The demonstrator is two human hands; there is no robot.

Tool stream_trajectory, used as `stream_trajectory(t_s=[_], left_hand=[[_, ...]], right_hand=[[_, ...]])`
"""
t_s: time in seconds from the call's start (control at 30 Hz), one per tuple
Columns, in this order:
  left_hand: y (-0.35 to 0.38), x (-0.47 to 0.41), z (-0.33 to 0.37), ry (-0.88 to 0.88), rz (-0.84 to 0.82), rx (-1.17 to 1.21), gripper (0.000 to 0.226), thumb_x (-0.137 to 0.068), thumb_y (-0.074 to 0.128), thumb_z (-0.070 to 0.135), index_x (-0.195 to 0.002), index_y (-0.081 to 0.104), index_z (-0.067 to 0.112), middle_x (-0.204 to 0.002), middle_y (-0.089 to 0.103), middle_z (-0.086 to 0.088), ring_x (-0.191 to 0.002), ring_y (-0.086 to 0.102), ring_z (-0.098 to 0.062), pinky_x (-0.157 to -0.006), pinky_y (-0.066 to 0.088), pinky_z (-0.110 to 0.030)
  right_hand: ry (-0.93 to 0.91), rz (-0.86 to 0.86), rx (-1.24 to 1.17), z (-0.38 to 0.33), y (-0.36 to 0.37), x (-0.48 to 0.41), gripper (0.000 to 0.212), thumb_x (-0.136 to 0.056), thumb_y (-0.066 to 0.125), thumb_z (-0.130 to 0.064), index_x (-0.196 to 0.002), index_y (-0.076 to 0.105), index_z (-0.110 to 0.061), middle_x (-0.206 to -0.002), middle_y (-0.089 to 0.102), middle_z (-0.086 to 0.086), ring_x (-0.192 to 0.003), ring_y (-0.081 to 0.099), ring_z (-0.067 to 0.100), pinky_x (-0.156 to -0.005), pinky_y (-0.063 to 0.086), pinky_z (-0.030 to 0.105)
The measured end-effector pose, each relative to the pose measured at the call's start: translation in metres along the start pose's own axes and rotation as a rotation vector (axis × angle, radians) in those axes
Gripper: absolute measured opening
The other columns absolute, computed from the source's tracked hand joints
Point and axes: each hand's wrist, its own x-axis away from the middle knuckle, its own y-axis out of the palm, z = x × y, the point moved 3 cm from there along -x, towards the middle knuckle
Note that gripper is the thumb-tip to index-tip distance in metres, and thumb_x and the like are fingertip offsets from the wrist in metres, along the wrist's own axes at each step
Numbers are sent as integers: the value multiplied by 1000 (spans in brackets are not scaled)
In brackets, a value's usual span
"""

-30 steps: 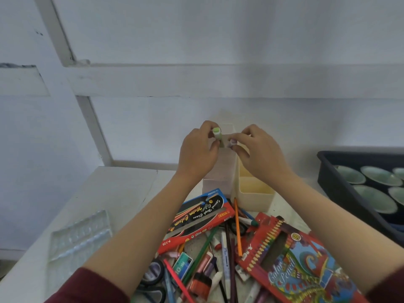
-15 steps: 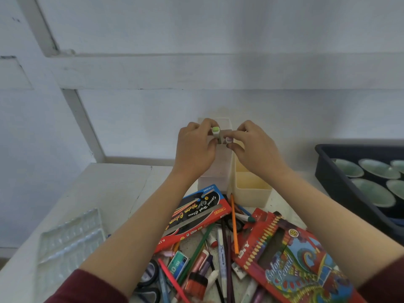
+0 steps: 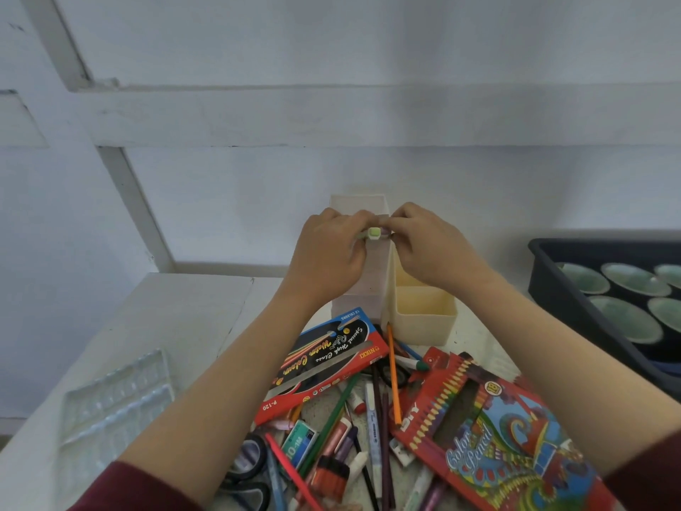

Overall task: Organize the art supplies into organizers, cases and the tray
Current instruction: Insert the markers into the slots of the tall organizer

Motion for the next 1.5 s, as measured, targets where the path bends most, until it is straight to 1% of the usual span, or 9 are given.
stream_trajectory(t_s=[0.2, 0.3, 0.43, 0.53, 0.7, 0.9, 1.13, 1.37, 1.5], left_hand=[[1, -1, -4, 6, 4, -4, 35, -84, 47, 38, -105, 65, 17, -85, 70, 2, -84, 59, -25, -75, 31, -28], [-3, -3, -4, -42, 143, 42, 34, -86, 46, 36, -98, 67, 13, -83, 68, -1, -81, 57, -24, -73, 35, -27], [-9, -3, 1, -116, 251, 234, 29, -86, 52, 30, -100, 67, 10, -87, 67, 4, -79, 48, -6, -75, 31, -6], [-8, -4, 0, -117, 182, 188, 21, -84, 59, 23, -97, 68, 10, -80, 62, 8, -78, 52, -14, -71, 29, -15], [-2, -1, -3, -126, 112, 142, 19, -82, 60, 21, -94, 69, 9, -74, 51, 10, -77, 56, -26, -71, 33, -28], [3, 3, -9, -143, 75, 128, 20, -81, 61, 20, -96, 71, 11, -83, 68, -3, -82, 58, -26, -72, 35, -29], [7, 2, -12, -152, 58, 116, 22, -83, 61, 22, -100, 72, 13, -89, 71, -2, -86, 57, -23, -74, 33, -28], [-15, -3, 2, -107, 250, 173, 28, -85, 53, 25, -104, 68, 10, -89, 68, 0, -84, 56, -22, -77, 40, -32], [-9, -5, 4, -54, 173, 135, 25, -82, 58, 26, -99, 70, 11, -85, 69, 1, -82, 58, -23, -78, 32, -23]], right_hand=[[-5, -17, 4, -1, 0, 0, 31, -98, 44, -22, -126, 57, -27, -107, 52, 1, -94, 51, 17, -73, 45, 34], [12, -6, 39, 0, 3, 0, 26, -96, 48, -21, -120, 60, -22, -110, 53, 1, -97, 52, 19, -70, 38, 30], [42, 17, 48, 2, 7, 0, 22, -97, 46, -24, -114, 59, -19, -106, 55, 2, -93, 56, 24, -73, 46, 37], [-13, 96, 16, 1, 5, 6, 21, -95, 48, -25, -112, 58, -18, -106, 57, 1, -85, 59, 22, -70, 51, 42], [-156, 267, 18, -7, -3, 18, 17, -87, 58, -19, -103, 63, -13, -107, 56, 6, -80, 56, 18, -55, 43, 27], [-182, 215, 50, -2, 0, 13, 16, -85, 58, -21, -98, 66, -15, -108, 56, 5, -78, 57, 17, -54, 48, 31], [-143, 195, 68, 1, 7, 9, 13, -85, 63, -19, -96, 69, -14, -116, 56, 10, -83, 56, 21, -56, 49, 34], [-109, 205, 95, 2, 9, 7, 13, -85, 65, -16, -98, 68, -16, -115, 56, 11, -86, 56, 27, -54, 51, 39], [-95, 206, 118, 2, 10, 8, 14, -84, 67, -14, -97, 70, -14, -113, 58, 14, -87, 59, 31, -53, 51, 41]])
